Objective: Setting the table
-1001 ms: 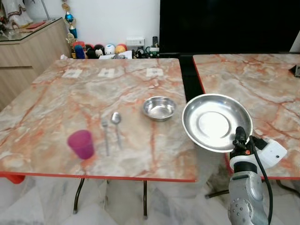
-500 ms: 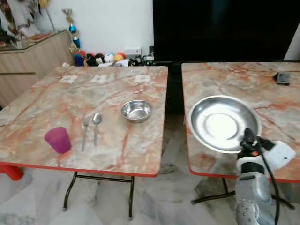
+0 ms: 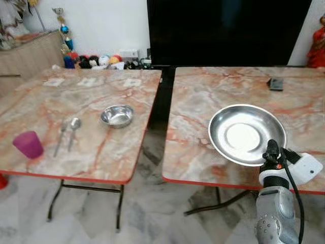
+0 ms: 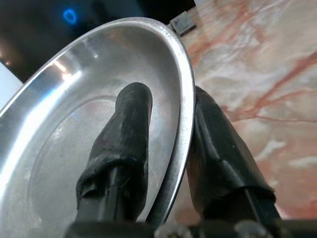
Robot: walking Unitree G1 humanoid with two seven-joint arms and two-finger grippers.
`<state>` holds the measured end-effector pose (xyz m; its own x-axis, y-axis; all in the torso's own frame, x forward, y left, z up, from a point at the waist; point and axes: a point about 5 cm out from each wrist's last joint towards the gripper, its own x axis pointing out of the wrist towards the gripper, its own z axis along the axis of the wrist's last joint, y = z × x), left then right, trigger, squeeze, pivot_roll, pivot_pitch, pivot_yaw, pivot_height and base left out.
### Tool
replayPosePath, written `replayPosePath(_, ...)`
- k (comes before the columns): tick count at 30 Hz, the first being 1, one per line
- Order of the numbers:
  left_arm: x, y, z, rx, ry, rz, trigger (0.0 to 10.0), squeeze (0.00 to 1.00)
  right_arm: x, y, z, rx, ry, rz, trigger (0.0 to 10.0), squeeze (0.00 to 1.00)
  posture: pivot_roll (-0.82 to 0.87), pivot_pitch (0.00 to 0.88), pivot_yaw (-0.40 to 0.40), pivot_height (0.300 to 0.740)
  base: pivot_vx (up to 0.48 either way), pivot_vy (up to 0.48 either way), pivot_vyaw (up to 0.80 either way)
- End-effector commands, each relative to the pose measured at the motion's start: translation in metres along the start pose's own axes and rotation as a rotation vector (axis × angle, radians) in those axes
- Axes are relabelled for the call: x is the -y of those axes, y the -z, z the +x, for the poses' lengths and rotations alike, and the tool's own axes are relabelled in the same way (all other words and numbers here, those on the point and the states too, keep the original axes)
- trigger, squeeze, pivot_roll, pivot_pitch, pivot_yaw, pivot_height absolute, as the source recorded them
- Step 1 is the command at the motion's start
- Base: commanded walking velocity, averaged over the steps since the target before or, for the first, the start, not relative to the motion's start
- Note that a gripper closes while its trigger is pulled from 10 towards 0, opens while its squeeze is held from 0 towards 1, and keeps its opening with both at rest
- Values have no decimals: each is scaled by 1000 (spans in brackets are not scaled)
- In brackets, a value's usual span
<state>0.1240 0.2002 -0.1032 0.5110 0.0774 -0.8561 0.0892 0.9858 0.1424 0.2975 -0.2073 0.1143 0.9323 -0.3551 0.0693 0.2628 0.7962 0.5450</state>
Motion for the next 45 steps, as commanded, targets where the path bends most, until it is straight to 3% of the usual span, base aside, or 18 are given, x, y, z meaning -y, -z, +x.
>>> replayPosePath(1,13,11,-2,-50,46,-4,10000,0,-1,-7,4,28,-3,-9,10000,0,-30,0,10,740,0,-368,0)
replayPosePath(13,14,12,-2,-54,38,-14,10000,0,1,-5,4,20,13,-14,10000,0,-28,0,2,740,0,-216,0)
replayPosePath(26,14,12,-2,-56,42,-8,10000,0,17,-13,9,42,102,-56,10000,0,-39,0,9,740,0,0,0)
replayPosePath(38,13,12,-2,-53,43,-4,10000,0,16,-8,8,28,108,-61,10000,0,-32,0,9,740,0,0,-790)
replayPosePath(45,13,12,-2,-54,38,-13,10000,0,18,-9,9,43,123,-62,10000,0,-25,0,9,740,257,0,-121)
